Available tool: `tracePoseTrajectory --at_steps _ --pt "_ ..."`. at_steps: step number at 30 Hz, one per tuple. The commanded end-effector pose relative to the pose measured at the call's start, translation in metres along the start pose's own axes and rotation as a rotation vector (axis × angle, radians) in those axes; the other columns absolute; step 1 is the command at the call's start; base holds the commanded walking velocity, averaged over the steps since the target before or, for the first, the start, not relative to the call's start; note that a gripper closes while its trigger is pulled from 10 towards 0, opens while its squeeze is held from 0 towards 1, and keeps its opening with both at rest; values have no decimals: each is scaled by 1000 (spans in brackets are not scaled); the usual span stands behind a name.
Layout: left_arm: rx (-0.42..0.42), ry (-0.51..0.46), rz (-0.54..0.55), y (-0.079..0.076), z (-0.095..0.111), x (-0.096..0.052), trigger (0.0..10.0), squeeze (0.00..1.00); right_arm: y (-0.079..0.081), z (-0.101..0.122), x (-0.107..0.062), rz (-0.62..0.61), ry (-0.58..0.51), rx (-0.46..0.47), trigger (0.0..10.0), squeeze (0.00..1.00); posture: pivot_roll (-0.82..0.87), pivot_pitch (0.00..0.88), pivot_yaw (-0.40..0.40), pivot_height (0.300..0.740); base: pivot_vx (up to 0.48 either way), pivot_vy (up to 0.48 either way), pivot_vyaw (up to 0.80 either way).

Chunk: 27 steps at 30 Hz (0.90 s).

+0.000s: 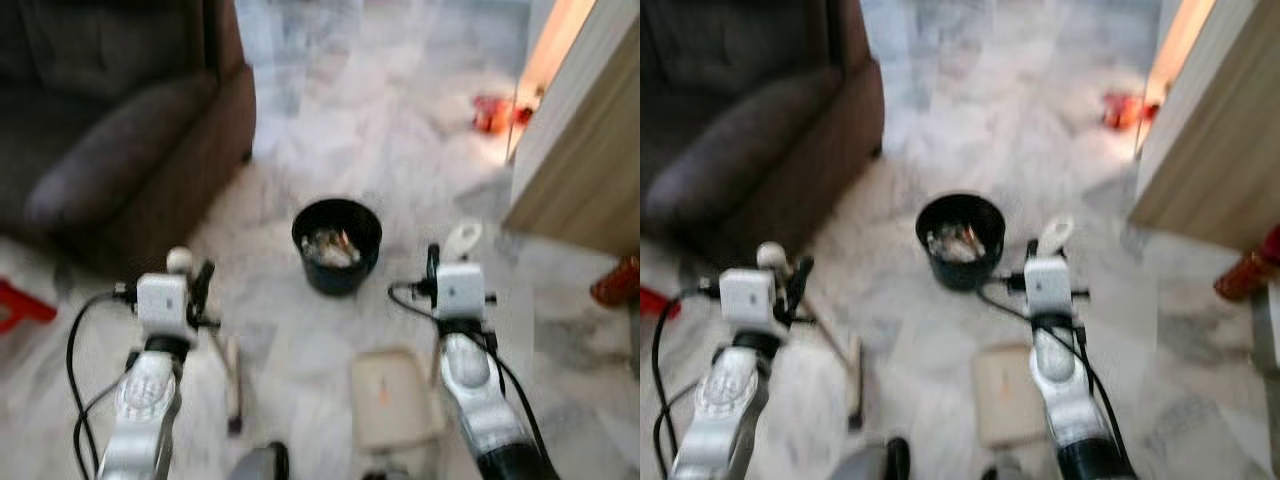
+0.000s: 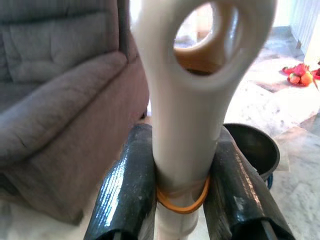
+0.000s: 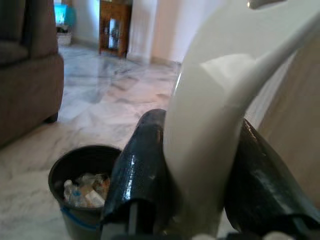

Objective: Sweep floor

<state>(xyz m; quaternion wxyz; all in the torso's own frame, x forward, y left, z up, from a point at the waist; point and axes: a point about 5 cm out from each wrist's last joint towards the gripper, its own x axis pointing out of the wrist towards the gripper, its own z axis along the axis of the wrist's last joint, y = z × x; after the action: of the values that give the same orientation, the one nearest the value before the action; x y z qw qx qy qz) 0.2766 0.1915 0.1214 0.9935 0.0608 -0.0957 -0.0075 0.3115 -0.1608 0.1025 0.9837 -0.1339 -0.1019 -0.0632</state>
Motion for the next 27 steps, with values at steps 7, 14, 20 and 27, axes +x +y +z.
tracePoseTrajectory --at_steps 7,14,20,27 --pt "-4 -8 8 4 2 1 10000 0 0 3 2 2 -9 5 10000 0 140 194 3 740 0 0 0" --pt "1 -4 5 3 2 0 10000 0 0 0 2 -4 16 26 10000 0 141 191 1 740 0 0 -634" --pt "16 7 4 3 0 1 10000 0 0 -1 3 -1 20 25 10000 0 141 188 0 740 0 0 -800" --pt "24 6 1 1 0 1 10000 0 0 -3 3 -2 32 21 10000 0 142 183 1 740 0 -215 -800"
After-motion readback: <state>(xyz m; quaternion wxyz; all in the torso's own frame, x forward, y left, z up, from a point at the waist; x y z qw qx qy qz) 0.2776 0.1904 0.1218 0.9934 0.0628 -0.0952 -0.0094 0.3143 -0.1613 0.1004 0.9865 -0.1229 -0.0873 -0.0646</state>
